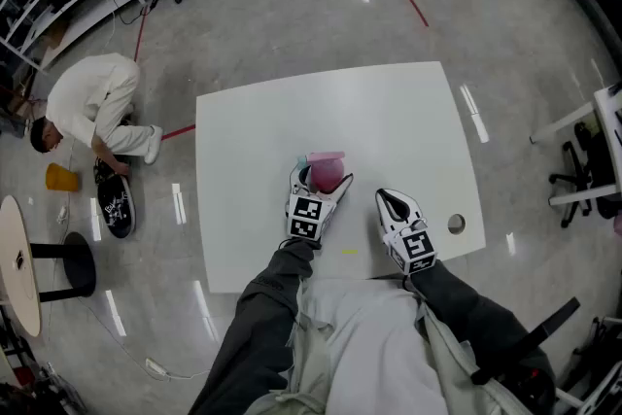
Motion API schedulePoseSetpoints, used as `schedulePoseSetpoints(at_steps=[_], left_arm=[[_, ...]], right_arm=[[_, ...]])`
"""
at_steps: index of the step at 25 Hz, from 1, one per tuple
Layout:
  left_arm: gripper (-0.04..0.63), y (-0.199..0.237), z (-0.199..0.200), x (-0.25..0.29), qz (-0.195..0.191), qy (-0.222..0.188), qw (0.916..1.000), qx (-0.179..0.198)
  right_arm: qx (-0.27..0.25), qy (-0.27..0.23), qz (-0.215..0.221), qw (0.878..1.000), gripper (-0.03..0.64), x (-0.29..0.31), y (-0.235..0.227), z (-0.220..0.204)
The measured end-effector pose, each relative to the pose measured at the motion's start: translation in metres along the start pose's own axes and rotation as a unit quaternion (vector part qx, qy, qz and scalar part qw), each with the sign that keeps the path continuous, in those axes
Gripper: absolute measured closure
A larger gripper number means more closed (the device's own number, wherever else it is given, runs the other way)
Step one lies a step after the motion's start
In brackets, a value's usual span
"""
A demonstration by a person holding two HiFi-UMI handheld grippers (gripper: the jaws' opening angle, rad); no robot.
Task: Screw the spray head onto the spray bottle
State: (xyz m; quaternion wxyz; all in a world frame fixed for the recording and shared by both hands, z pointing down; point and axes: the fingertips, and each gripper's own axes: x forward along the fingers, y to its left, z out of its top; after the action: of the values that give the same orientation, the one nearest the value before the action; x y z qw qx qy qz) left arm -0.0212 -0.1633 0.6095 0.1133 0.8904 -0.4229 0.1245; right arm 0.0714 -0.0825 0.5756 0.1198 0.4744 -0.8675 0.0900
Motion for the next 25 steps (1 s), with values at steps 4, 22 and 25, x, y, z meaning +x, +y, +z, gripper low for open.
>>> schedulePoseSetpoints(at_steps=[4,22,25], left_arm=[[0.158,-0.001,-0.001,0.017,-0.021,0.004,0.9998,0.004],[0.160,-0.095,-0.013,-0.053,-0.094,0.047,0.9915,0.077],[0.160,-0.115,-0.006,-0.067,-0.161,0.045,0.9837,0.065]], right_arm=[[0.006,-0.020,-0.017,1.000,0.621,-0.004,-0.011,0.009],[-0.111,-0.078,0.192,0.972,0.398,0.004,0.106,0.114],[-0.108,-0.080,0.267,0.954,0.505,-0.010,0.125,0.118]])
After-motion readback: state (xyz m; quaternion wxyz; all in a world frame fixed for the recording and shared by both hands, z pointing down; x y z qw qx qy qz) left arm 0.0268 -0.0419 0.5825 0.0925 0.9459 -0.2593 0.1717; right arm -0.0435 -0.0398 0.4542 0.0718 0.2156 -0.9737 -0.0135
